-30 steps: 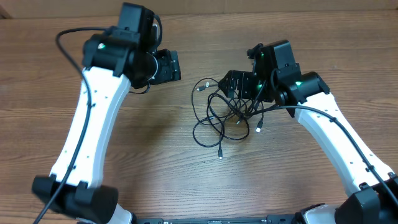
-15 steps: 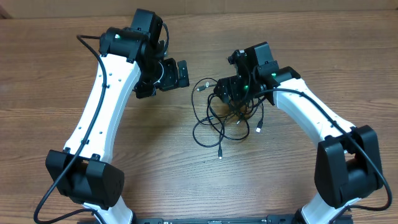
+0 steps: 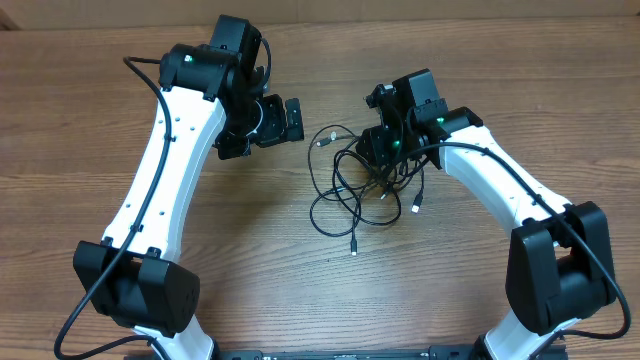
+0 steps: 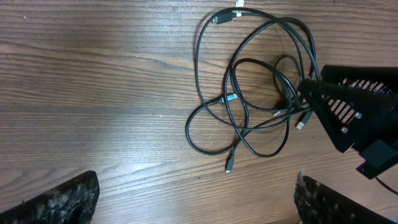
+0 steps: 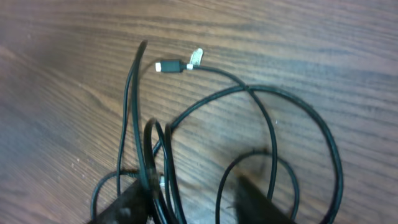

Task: Untangle cables

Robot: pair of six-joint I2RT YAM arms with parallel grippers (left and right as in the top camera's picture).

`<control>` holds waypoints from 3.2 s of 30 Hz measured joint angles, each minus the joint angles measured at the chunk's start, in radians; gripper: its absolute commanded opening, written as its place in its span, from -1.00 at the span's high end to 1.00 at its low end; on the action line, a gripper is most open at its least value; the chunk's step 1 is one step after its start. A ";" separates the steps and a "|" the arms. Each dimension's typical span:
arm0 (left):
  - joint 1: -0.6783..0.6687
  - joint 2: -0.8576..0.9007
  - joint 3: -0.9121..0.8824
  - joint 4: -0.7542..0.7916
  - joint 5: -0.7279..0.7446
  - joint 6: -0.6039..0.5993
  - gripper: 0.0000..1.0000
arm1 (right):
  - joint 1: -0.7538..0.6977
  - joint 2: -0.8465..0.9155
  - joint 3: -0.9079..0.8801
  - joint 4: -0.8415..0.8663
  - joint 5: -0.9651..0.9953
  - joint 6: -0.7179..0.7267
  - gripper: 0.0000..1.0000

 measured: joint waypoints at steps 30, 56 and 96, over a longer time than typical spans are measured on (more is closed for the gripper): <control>0.000 0.000 0.000 -0.010 0.047 0.000 -0.70 | -0.055 -0.373 0.775 -0.174 -0.343 0.282 0.93; 0.000 0.000 -0.014 -0.119 -0.080 -0.069 -0.86 | -0.055 -0.245 0.812 -0.710 -0.044 0.327 -1.00; 0.159 0.000 -0.019 -0.103 -0.294 -0.117 -0.99 | 0.484 -0.092 -0.311 0.010 0.118 1.173 0.93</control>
